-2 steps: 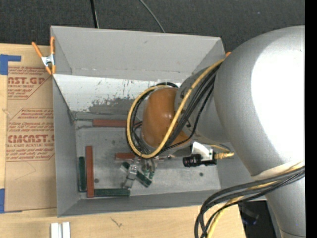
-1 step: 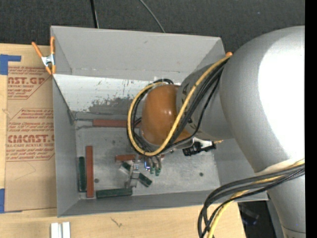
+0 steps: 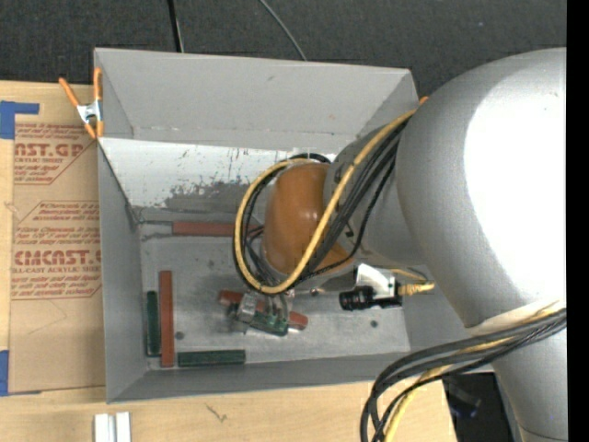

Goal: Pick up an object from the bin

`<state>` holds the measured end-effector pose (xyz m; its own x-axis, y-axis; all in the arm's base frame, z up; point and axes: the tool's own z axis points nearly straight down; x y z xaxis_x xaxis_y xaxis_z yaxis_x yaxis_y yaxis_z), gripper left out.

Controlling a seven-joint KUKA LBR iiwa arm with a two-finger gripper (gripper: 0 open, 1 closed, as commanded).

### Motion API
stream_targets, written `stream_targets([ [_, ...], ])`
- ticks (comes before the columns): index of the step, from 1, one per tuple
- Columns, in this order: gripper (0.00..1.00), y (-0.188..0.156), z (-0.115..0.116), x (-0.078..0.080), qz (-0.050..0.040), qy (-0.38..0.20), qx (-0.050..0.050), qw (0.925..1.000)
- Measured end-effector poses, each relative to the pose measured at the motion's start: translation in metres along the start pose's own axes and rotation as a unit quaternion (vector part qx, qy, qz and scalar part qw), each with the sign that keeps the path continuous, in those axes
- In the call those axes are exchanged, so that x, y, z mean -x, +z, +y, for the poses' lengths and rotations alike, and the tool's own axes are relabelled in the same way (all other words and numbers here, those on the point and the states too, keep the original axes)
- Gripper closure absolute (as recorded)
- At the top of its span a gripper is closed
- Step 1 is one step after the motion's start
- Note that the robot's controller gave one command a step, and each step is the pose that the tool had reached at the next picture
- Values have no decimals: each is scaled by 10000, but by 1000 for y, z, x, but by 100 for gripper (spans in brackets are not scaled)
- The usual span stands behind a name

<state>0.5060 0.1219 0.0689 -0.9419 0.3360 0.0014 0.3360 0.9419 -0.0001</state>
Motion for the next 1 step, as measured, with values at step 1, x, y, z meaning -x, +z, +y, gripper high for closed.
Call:
stream_targets([
  [1, 100, 0, 0, 0, 1, 2, 1, 10000],
])
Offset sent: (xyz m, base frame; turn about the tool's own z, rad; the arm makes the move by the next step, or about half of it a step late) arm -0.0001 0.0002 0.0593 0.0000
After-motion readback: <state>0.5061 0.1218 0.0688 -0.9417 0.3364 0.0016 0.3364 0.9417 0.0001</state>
